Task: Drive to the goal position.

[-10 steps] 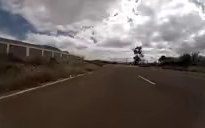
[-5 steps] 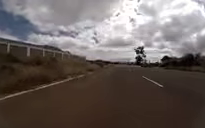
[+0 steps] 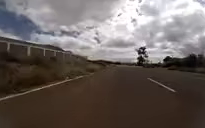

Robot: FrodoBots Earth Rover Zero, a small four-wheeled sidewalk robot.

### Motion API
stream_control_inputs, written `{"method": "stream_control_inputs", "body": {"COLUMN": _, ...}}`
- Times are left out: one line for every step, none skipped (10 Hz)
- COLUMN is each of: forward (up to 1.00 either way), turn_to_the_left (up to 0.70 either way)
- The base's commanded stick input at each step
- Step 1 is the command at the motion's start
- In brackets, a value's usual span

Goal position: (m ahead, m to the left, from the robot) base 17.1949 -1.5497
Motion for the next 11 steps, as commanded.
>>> {"method": "stream_control_inputs", "body": {"forward": 0.85, "turn_to_the_left": -0.1}}
{"method": "stream_control_inputs", "body": {"forward": 0.85, "turn_to_the_left": -0.18}}
{"method": "stream_control_inputs", "body": {"forward": 0.85, "turn_to_the_left": -0.25}}
{"method": "stream_control_inputs", "body": {"forward": 0.85, "turn_to_the_left": -0.33}}
{"method": "stream_control_inputs", "body": {"forward": 0.85, "turn_to_the_left": -0.34}}
{"method": "stream_control_inputs", "body": {"forward": 0.85, "turn_to_the_left": -0.34}}
{"method": "stream_control_inputs", "body": {"forward": 0.85, "turn_to_the_left": -0.34}}
{"method": "stream_control_inputs", "body": {"forward": 0.85, "turn_to_the_left": -0.34}}
{"method": "stream_control_inputs", "body": {"forward": 0.85, "turn_to_the_left": -0.34}}
{"method": "stream_control_inputs", "body": {"forward": 0.85, "turn_to_the_left": -0.34}}
{"method": "stream_control_inputs", "body": {"forward": 0.85, "turn_to_the_left": -0.34}}
